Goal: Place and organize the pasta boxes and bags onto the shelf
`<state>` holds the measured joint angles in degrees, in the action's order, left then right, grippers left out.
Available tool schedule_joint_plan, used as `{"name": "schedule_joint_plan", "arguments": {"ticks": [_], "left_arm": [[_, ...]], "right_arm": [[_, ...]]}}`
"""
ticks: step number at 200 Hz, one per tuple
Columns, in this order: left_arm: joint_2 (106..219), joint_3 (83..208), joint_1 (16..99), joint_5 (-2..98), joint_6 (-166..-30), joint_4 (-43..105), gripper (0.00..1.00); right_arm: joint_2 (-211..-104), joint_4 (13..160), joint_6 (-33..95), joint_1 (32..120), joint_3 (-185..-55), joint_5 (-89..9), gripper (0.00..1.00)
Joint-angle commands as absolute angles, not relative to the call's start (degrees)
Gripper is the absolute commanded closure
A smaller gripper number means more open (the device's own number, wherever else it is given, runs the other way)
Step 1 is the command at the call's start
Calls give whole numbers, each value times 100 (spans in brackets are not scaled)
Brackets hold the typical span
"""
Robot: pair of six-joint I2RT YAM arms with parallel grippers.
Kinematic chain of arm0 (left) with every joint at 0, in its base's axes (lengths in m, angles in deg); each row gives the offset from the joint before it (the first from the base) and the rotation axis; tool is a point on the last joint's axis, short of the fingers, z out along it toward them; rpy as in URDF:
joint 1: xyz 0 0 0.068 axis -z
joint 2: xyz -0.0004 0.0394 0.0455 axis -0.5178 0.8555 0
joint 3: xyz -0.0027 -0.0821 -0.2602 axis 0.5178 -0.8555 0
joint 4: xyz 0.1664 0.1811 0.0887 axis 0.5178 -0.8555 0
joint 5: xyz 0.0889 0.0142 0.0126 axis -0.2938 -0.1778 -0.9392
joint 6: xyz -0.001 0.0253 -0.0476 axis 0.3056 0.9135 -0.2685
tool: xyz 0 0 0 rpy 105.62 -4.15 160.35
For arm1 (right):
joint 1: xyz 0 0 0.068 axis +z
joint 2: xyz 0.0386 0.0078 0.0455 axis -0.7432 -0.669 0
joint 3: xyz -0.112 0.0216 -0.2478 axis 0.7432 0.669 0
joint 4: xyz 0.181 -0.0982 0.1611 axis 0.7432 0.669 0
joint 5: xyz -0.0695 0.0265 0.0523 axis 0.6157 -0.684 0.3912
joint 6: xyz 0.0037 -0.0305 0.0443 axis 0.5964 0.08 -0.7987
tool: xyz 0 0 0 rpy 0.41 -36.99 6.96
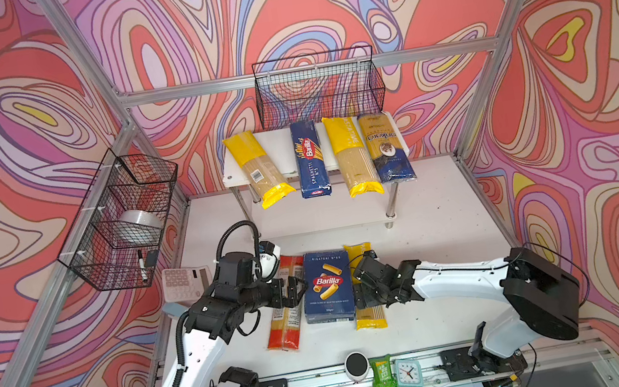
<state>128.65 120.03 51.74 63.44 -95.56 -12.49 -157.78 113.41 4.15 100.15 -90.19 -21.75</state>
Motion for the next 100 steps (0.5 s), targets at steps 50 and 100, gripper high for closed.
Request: {"name": "schedule_joint_plan", "arguments": {"ticks": [50, 100], "left_arm": [[13003, 12198, 5188, 6066, -9439, -1553, 0], [12927, 12189, 5184, 5958, -9422, -1576, 0]], "right_arm": [[-15752, 11533, 276, 9934, -8766, -2007, 2], [-15061, 11999, 4, 9861, -8447, -1965, 1]]}}
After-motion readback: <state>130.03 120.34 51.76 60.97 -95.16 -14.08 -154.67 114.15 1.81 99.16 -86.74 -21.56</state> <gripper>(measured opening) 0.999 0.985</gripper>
